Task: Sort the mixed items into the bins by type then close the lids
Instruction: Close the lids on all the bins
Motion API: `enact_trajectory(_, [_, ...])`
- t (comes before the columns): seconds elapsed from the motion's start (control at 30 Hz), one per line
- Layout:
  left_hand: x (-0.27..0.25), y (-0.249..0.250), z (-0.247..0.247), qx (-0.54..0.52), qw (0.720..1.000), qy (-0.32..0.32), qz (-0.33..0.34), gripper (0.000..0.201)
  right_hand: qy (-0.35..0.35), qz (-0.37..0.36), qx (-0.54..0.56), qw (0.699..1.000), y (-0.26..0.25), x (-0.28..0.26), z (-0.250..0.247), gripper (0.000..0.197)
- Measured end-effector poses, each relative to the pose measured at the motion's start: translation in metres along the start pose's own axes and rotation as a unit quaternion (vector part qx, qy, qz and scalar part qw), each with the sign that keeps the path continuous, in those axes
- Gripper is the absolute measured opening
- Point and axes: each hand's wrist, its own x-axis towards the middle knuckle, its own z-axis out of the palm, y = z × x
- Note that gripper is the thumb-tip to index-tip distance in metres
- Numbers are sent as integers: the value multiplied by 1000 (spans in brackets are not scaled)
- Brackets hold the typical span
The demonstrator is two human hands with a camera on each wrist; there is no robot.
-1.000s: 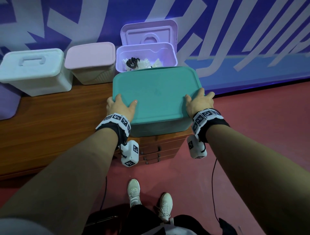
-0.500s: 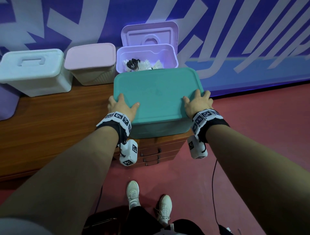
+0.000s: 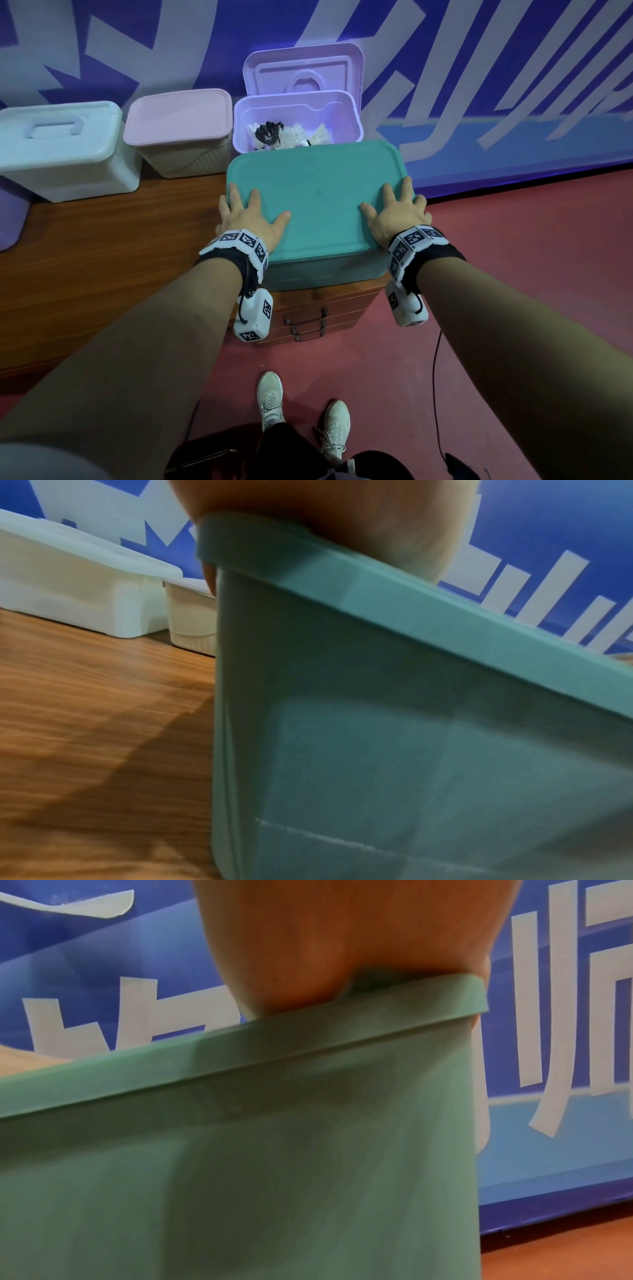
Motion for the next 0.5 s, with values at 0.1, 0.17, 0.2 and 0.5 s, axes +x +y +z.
enact_trajectory(0.1, [2,1,-1,-7,1000,-7,-6,83,3,-1,3,1000,0,1,2,66])
enact_trajectory(0.17, [4,4,-1,-5,1000,-8,-8,83,9,0,1,1000,0,2,2,65])
enact_trajectory(0.2, [5,4,-1,-3,1000,-6,-8,83,11,0,0,1000,1,2,3,65])
enact_trajectory(0.5, [5,7,-6,5,1000,-20,-18,82,-6,-3,2,1000,0,0,-1,66])
